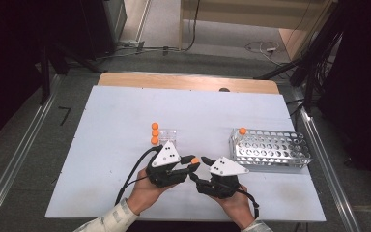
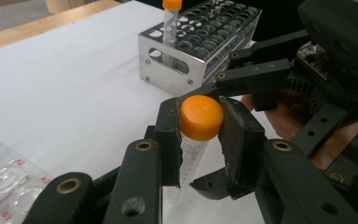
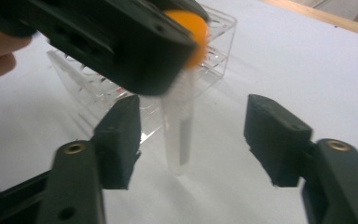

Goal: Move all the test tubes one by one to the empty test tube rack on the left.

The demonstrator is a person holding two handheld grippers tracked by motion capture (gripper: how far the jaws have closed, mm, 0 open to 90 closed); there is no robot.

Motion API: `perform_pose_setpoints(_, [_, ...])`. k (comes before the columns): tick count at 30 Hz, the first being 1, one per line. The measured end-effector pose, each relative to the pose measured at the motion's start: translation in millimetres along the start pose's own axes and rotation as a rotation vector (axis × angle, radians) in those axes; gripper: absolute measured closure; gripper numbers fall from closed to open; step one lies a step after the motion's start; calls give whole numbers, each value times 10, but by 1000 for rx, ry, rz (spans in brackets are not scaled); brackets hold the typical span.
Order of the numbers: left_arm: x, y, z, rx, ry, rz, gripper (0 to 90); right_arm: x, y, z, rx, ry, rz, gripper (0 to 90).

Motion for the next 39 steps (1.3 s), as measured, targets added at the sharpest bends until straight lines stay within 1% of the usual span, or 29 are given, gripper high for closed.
perform_pose_setpoints(4, [-101,78,36,-20,-26,19,699,-37,-53,0,24,-13,-21,232])
perform_pose_setpoints(6, [-153,121,51,-31,-36,27,699,-55,-79,-4,33,-20,-29,219])
perform_pose_setpoints(13, [-335,249,110,-71,-55,59,699,-88,-134,-16,50,-23,-43,207])
perform_pose_setpoints(15, [-404,295,135,-84,-62,69,699,-95,-147,-20,54,-23,-49,206])
perform_pose_setpoints(20, [-609,404,208,-106,-100,95,699,-107,-185,-30,63,-22,-62,207])
perform_pose_setpoints(23, [-690,456,223,-120,-107,109,699,-109,-194,-29,66,-24,-66,208])
perform_pose_setpoints(25, [-723,490,220,-127,-99,119,699,-112,-191,-28,65,-26,-66,210])
perform_pose_setpoints(27, [-741,524,208,-132,-84,138,699,-111,-190,-30,61,-23,-70,210])
perform_pose_setpoints(29, [-758,565,193,-139,-61,151,699,-110,-191,-30,64,-23,-69,211])
perform_pose_setpoints(32, [-790,613,180,-146,-41,168,699,-116,-198,-31,64,-25,-72,213])
perform_pose_setpoints(34, [-806,625,177,-139,-29,181,699,-118,-205,-32,61,-27,-73,213])
perform_pose_setpoints(36, [-820,628,178,-139,-23,183,699,-118,-209,-34,61,-25,-75,213])
perform_pose_setpoints(39, [-839,625,179,-125,-12,193,699,-121,-208,-34,62,-25,-77,215])
Point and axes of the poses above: each handheld gripper's, and its own axes: x roughly forward along the jaws, z roughly out of its top, y roughly to its left, the point moved 1 cm from there along x, roughly forward along the jaws, and after that the axes turned 2 degrees about x, right-handed, at the moved point
